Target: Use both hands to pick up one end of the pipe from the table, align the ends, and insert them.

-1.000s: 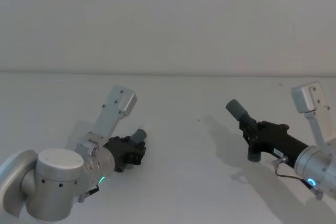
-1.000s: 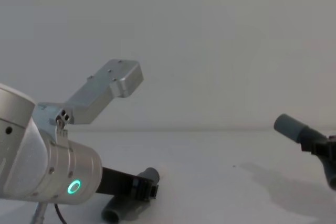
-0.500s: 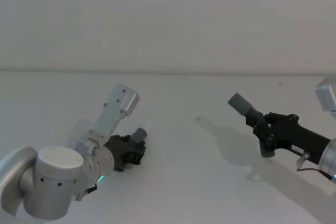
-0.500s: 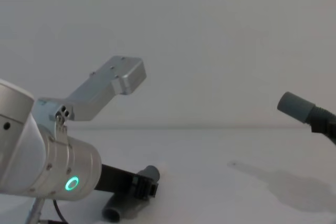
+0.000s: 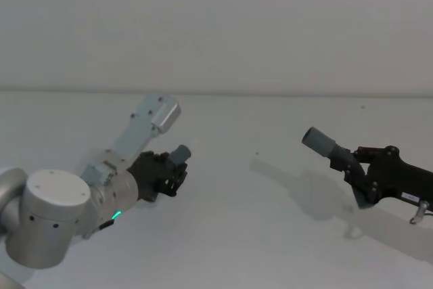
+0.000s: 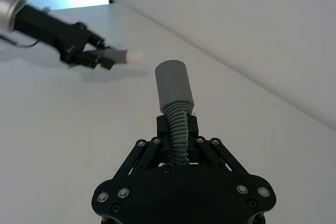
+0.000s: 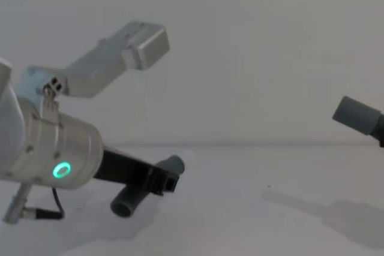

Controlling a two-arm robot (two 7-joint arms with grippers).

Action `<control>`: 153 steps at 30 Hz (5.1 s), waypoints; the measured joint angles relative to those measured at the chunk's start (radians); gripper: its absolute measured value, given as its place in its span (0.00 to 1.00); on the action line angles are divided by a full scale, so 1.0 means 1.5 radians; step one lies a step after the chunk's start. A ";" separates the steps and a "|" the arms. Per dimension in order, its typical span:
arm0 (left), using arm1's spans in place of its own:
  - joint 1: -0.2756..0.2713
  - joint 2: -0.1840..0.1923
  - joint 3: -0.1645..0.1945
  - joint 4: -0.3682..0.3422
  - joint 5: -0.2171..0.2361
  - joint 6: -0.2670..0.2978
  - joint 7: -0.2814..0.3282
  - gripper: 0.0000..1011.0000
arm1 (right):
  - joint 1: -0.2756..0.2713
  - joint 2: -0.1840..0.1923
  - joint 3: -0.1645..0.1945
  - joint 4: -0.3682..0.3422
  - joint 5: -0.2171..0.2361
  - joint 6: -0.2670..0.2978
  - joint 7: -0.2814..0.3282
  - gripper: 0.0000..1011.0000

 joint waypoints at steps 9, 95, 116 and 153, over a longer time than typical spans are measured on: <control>-0.010 0.037 0.000 -0.029 0.002 -0.036 -0.049 0.36 | 0.019 0.021 -0.006 0.045 0.023 -0.073 0.087 0.16; -0.114 0.186 0.080 -0.040 -0.116 -0.125 -0.406 0.36 | 0.047 0.079 -0.084 0.065 -0.003 -0.237 0.195 0.16; -0.119 0.185 0.084 -0.038 -0.117 -0.126 -0.408 0.36 | 0.050 0.080 -0.089 0.067 -0.005 -0.237 0.193 0.16; -0.133 0.193 0.102 -0.021 -0.157 -0.129 -0.438 0.36 | 0.074 0.089 -0.119 0.069 -0.020 -0.241 0.192 0.16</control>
